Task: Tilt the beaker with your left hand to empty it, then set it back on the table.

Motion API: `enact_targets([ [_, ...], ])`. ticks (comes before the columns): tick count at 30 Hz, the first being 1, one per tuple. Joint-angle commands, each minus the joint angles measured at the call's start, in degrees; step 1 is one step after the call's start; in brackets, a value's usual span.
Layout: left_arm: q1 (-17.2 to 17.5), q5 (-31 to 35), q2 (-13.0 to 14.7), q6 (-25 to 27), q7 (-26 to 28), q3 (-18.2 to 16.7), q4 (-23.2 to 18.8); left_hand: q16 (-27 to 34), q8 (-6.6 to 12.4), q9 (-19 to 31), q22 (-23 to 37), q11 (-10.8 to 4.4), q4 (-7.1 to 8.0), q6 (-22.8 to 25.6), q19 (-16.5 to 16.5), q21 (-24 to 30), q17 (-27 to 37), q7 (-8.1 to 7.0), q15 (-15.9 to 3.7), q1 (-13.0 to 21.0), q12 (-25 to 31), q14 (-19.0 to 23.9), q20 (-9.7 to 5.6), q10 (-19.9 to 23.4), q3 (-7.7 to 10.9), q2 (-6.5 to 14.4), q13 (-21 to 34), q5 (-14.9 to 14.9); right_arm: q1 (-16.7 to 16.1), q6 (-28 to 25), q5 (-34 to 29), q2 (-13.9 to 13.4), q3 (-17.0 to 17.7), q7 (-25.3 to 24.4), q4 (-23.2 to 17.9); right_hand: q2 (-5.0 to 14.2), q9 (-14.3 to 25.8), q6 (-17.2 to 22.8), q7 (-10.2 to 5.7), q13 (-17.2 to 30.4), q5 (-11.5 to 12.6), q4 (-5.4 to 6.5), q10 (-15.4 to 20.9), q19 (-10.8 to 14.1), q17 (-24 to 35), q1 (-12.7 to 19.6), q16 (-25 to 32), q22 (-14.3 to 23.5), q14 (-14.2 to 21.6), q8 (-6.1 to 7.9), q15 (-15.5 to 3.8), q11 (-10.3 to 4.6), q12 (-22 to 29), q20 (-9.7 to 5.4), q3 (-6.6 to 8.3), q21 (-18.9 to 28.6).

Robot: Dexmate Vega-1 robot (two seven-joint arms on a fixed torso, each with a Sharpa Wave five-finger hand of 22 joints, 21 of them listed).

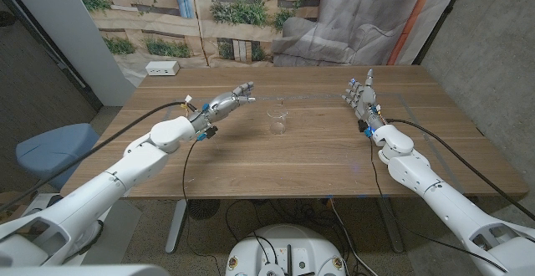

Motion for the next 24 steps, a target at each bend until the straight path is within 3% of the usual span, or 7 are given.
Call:
enact_targets([
  [1,-4.1,2.4,-1.4,-1.5,-5.4,3.1,2.9,-0.1,-0.05,0.2,0.1,0.47,0.08,-3.6,-2.7,-0.2,0.2,0.67,-1.73,1.9,-0.1,-2.7,-2.26,-2.4,0.9,-0.4,0.1,0.4,0.0,0.0,0.0,0.0,0.0,0.0,0.1,5.07,0.1,-0.4,-0.09,0.3,0.3,0.06,-0.2,0.1,0.1,0.2,0.2,0.2,-0.4,0.3,-1.18,-0.11,0.4,0.34,-0.34,0.4],
  [8,-5.6,4.2,-1.8,-2.1,-6.0,4.1,4.5,0.1,-0.02,0.3,0.1,1.06,0.18,-6.3,-6.0,-0.2,0.3,1.49,-0.85,3.6,0.0,-5.5,-1.45,-5.2,1.28,-1.1,0.1,0.4,0.0,0.0,0.0,0.0,0.0,0.0,0.1,5.07,0.1,-0.3,-0.15,0.3,0.3,0.06,-0.2,0.1,0.1,0.2,0.2,0.2,-0.4,0.33,-1.18,-0.06,0.4,0.3,-0.34,0.4],
  [12,-6.8,5.2,-2.7,-3.1,-6.3,4.7,6.5,0.2,0.6,0.3,0.1,1.13,0.21,-5.4,-7.1,-0.2,0.3,1.31,-0.8,4.0,0.2,-5.8,-1.14,-5.4,1.37,-1.3,0.1,0.3,0.0,0.0,0.0,0.0,0.0,0.0,0.1,5.07,0.1,-0.4,-0.1,0.3,0.3,0.06,-0.2,0.1,0.1,0.2,0.2,0.2,-0.4,0.3,-1.28,-0.08,0.3,0.3,-0.34,0.4],
  [24,-10.2,7.4,-5.4,-6.0,-7.3,6.4,12.8,1.7,2.44,0.4,0.1,0.89,0.23,-0.5,-7.3,0.6,0.3,1.82,-2.03,6.5,2.1,-1.3,-0.59,-1.1,1.86,-2.0,0.3,0.3,0.0,0.0,0.0,0.0,0.0,0.0,0.1,5.07,0.1,-0.4,-0.09,0.3,0.3,0.06,-0.2,0.1,0.1,0.2,0.2,0.2,-0.4,0.29,-1.24,-0.12,0.3,0.28,-0.34,0.4],
])
